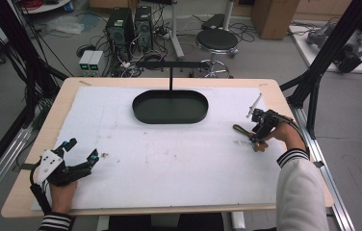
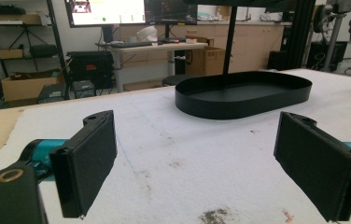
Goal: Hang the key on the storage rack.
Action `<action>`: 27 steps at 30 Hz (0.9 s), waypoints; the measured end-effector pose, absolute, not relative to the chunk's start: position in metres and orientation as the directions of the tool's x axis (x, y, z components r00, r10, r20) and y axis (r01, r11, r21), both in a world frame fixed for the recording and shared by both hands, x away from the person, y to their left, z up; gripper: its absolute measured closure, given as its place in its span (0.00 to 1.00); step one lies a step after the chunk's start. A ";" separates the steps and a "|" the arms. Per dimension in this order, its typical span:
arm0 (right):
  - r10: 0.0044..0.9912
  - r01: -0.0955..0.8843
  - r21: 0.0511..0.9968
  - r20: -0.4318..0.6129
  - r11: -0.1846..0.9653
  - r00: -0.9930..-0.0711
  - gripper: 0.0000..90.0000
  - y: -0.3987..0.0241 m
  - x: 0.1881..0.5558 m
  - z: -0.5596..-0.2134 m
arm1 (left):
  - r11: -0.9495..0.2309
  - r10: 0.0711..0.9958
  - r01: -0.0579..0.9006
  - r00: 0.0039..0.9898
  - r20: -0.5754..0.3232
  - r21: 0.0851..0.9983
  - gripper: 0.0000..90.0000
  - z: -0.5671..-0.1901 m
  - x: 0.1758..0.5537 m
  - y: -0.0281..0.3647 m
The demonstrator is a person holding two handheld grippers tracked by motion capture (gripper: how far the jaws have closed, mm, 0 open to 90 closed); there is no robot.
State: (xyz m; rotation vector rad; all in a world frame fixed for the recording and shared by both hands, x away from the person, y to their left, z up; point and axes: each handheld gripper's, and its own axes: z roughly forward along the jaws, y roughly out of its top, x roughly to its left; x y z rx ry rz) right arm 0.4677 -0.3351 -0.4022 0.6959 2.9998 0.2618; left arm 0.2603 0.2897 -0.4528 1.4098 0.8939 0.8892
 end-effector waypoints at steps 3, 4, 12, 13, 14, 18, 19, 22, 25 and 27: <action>0.438 0.430 0.167 -0.014 0.887 -0.899 0.59 -0.334 0.468 -0.403 | -0.020 0.910 0.017 0.415 0.012 1.000 0.15 -0.453 0.260 0.290; 0.433 0.425 0.159 -0.015 0.891 -0.901 0.64 -0.333 0.468 -0.403 | -0.020 0.910 0.016 0.415 0.012 1.000 0.15 -0.453 0.260 0.290; 0.403 0.394 0.141 -0.040 0.908 -0.914 0.80 -0.332 0.466 -0.402 | -0.018 0.910 0.016 0.415 0.010 1.000 0.15 -0.453 0.260 0.290; 0.401 0.392 0.142 -0.039 0.909 -0.915 0.80 -0.332 0.466 -0.402 | -0.019 0.910 0.016 0.415 0.010 1.000 0.15 -0.453 0.260 0.290; 0.401 0.392 0.142 -0.039 0.909 -0.915 0.80 -0.332 0.466 -0.402 | -0.019 0.910 0.015 0.415 0.011 1.000 0.15 -0.453 0.260 0.290; 0.396 0.385 0.157 -0.045 0.909 -0.917 0.80 -0.332 0.466 -0.400 | -0.018 0.910 0.015 0.415 0.010 1.000 0.15 -0.453 0.260 0.290; 0.396 0.383 0.175 -0.045 0.907 -0.917 0.80 -0.332 0.465 -0.398 | -0.018 0.910 0.016 0.415 0.010 1.000 0.15 -0.453 0.260 0.290; 0.406 0.390 0.188 -0.052 0.901 -0.912 0.80 -0.332 0.464 -0.396 | -0.018 0.910 0.016 0.415 0.010 1.000 0.15 -0.453 0.260 0.290; 0.464 0.432 0.271 -0.066 0.860 -0.883 0.80 -0.334 0.461 -0.386 | -0.019 0.909 0.016 0.416 0.011 1.000 0.15 -0.453 0.260 0.290; 0.471 0.431 0.303 -0.070 0.850 -0.879 0.80 -0.335 0.459 -0.381 | -0.019 0.910 0.015 0.415 0.011 1.000 0.15 -0.453 0.260 0.290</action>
